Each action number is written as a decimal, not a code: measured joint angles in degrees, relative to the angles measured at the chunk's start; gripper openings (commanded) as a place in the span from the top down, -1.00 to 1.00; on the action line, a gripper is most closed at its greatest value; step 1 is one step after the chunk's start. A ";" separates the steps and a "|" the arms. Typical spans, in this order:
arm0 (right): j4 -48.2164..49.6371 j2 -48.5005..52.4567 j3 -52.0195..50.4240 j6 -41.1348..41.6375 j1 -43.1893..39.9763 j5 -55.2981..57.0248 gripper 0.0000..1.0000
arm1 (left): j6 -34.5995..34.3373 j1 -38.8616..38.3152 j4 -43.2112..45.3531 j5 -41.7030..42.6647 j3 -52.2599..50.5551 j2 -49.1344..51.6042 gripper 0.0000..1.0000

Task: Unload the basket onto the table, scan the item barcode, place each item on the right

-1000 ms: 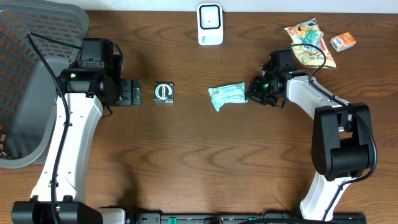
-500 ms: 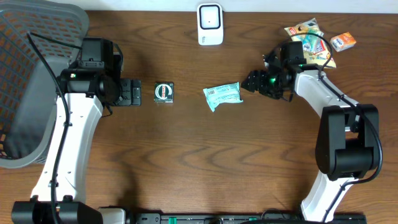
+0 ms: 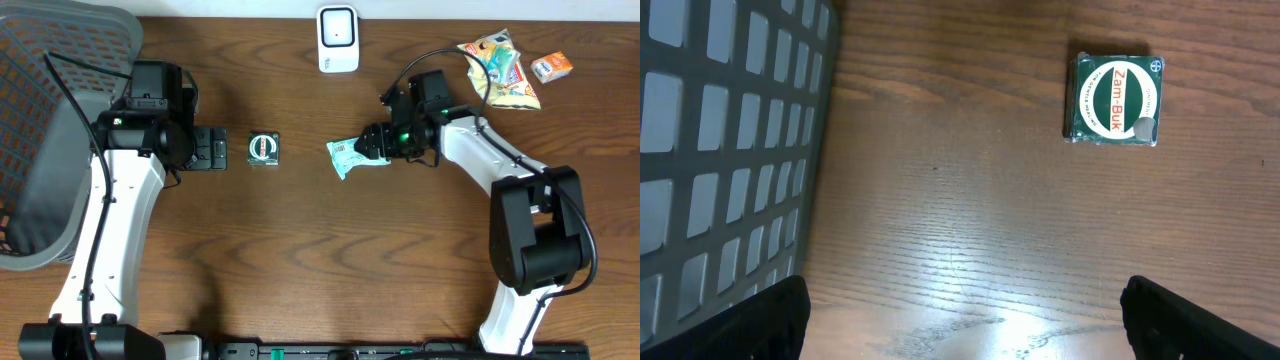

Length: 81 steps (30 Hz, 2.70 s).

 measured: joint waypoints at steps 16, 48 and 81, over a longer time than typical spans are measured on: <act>0.79 2.67 0.17 0.22 0.55 -2.14 0.98 | 0.00 0.00 0.00 0.00 0.02 0.00 -0.95; 36.04 -1.36 1.14 17.20 -8.33 -30.21 0.98 | 0.00 0.00 0.00 0.00 0.02 0.00 -0.95; 14.45 -13.42 1.16 0.66 -4.11 -9.53 0.97 | 0.00 0.00 0.00 0.00 0.02 0.00 -0.96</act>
